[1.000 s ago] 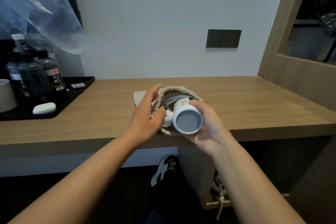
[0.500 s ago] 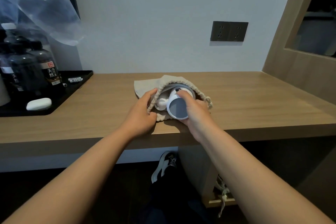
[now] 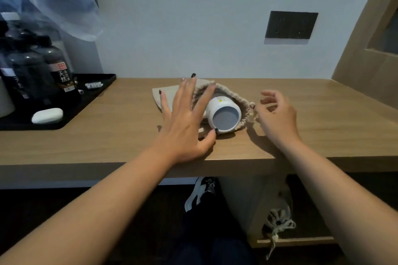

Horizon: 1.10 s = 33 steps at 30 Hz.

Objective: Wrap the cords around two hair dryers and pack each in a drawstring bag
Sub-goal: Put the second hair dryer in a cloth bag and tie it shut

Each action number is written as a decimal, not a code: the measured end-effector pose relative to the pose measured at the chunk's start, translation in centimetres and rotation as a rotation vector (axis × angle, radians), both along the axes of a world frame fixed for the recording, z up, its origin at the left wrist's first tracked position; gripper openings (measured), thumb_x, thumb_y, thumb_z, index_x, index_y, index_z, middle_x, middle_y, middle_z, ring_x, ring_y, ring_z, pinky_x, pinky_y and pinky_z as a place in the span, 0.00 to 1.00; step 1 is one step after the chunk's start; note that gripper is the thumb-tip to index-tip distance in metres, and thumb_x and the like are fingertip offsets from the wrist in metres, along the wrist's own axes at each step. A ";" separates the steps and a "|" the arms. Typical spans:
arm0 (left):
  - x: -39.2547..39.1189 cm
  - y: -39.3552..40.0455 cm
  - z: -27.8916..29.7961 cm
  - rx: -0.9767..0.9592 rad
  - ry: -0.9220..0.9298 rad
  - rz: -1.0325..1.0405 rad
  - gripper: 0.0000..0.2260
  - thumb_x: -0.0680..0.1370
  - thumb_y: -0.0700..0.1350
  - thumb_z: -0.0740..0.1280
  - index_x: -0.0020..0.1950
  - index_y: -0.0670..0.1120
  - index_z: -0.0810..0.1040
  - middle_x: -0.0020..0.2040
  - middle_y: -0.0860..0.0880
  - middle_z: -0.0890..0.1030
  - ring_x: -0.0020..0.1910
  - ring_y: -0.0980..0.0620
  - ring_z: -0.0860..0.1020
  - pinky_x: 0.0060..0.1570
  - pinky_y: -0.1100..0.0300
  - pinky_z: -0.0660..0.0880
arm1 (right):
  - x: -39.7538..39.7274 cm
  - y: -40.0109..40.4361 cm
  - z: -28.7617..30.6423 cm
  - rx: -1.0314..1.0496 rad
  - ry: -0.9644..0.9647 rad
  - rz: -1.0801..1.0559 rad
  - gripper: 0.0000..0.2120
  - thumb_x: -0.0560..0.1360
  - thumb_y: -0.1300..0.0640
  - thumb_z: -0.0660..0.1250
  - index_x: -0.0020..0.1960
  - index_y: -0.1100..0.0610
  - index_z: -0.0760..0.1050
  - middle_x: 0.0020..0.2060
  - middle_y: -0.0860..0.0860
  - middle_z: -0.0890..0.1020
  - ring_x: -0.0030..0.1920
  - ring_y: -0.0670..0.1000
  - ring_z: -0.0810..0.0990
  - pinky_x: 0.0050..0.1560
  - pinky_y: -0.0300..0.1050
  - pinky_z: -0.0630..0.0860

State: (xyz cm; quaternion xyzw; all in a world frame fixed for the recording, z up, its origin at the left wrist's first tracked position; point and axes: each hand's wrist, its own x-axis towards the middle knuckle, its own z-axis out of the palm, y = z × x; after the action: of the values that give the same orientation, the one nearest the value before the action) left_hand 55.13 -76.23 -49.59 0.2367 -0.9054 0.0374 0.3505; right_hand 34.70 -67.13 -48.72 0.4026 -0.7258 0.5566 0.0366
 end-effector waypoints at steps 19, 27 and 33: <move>-4.0 -10.1 -0.1 0.208 0.081 -0.080 0.35 0.70 0.61 0.65 0.75 0.53 0.63 0.76 0.44 0.62 0.75 0.45 0.62 0.69 0.39 0.64 | -1.4 -10.1 -1.7 0.292 0.444 0.165 0.21 0.74 0.64 0.58 0.66 0.55 0.73 0.53 0.60 0.82 0.54 0.63 0.77 0.43 0.46 0.69; -1.1 -7.0 0.0 0.074 0.162 0.026 0.15 0.69 0.43 0.67 0.55 0.44 0.76 0.58 0.45 0.73 0.58 0.47 0.70 0.57 0.53 0.67 | 0.2 -9.0 -0.9 0.001 0.779 0.254 0.31 0.67 0.53 0.68 0.70 0.58 0.70 0.64 0.59 0.72 0.64 0.58 0.71 0.61 0.53 0.70; -1.0 -5.6 -0.9 0.300 -0.130 0.000 0.19 0.79 0.47 0.62 0.69 0.45 0.73 0.70 0.50 0.70 0.69 0.53 0.66 0.70 0.56 0.65 | -0.1 -9.6 -1.2 0.087 0.894 0.245 0.31 0.69 0.49 0.69 0.69 0.58 0.70 0.64 0.59 0.73 0.65 0.59 0.70 0.59 0.56 0.68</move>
State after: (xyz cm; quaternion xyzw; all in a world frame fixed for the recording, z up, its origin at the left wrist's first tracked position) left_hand 54.14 -81.86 -50.49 0.2836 -0.9216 -0.0830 0.2518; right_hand 34.64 -76.75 -49.94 0.6869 -0.6085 0.2978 0.2630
